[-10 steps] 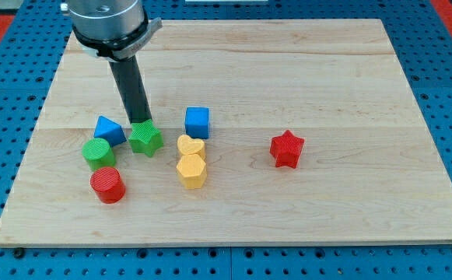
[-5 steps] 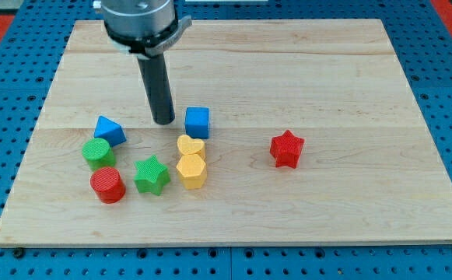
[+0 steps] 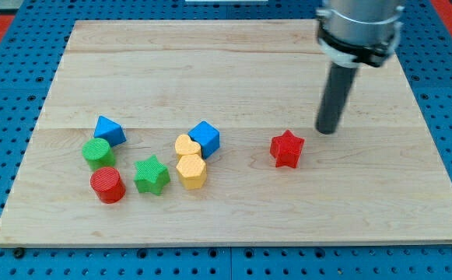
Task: Push the red star to the right of the yellow hexagon
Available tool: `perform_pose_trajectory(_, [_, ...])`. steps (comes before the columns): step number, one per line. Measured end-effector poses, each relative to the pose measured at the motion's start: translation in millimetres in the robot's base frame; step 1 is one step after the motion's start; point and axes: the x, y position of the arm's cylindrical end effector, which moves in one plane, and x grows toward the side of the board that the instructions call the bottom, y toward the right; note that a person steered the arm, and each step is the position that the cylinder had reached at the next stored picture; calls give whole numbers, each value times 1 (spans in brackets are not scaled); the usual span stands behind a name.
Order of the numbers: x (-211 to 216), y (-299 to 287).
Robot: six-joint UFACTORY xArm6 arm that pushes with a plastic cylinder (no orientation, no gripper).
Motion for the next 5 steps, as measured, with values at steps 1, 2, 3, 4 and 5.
perform_pose_trajectory(1, [25,-9])
perform_pose_trajectory(2, [30,-78])
perform_pose_trajectory(3, [42,-113])
perform_pose_trajectory(4, [37,-113])
perform_pose_trajectory(5, [36,-130])
